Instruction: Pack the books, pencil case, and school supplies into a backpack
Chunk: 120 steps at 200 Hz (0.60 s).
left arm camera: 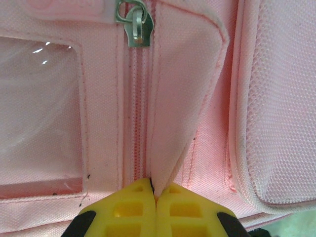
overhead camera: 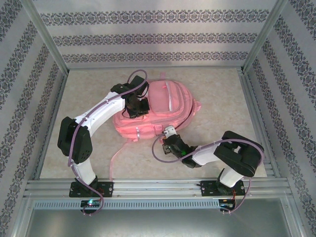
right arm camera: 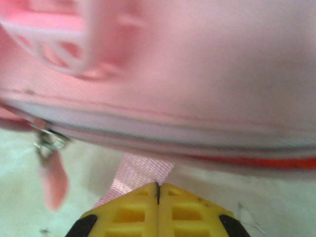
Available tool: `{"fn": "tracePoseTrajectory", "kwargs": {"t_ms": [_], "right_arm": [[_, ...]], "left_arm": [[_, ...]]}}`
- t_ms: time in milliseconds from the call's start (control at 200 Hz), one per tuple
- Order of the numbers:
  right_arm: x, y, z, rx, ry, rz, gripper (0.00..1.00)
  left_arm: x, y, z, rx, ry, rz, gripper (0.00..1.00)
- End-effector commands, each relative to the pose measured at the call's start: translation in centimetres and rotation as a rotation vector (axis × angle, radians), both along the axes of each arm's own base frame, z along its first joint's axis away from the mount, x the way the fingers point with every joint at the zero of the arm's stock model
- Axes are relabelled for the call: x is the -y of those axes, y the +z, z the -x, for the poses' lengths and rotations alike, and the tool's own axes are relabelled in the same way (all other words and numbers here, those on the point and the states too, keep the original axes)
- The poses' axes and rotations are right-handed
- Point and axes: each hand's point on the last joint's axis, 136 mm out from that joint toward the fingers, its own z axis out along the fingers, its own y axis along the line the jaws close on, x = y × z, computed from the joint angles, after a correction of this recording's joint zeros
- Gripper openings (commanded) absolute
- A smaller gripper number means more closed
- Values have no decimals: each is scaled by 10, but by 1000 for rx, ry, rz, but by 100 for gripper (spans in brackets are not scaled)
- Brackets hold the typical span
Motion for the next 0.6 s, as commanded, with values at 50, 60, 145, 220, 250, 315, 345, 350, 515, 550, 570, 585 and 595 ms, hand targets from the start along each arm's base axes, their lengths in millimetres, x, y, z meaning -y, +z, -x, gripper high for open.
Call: {"fn": "tracePoseTrajectory", "kwargs": {"t_ms": [50,60,145,220,250,315,345,350,515,550,570,585,595], "right_arm": [[16,-3,0,-40,1,13,0],[16,-3,0,-42,3,12,0],[15,-2,1,-47,31,14,0],[8,0,4,-59,75,-9,4],[7,0,5,-62,87,-4,12],[14,3,5,-44,60,21,33],[20,6,4,-33,37,27,38],[20,6,4,-32,35,28,38],[24,27,10,-1,42,8,43],[28,23,19,-4,62,24,43],[27,26,21,5,75,22,43],[25,27,24,11,87,21,43],[24,29,25,15,95,20,43]], "left_arm": [[-28,12,-15,82,15,-100,0],[-28,12,-15,81,15,-99,0],[-28,11,-13,79,13,-99,0],[-27,11,-13,79,11,-91,0],[-27,12,-12,79,10,-89,0],[-25,13,-12,80,12,-76,0],[-23,14,-12,81,11,-67,0],[-23,15,-12,80,11,-65,0],[-17,21,-13,81,18,-24,0],[-16,22,-14,84,17,-21,0],[-16,23,-14,85,17,-21,0],[-16,23,-14,85,18,-20,0],[-15,23,-14,86,17,-19,0]]}}
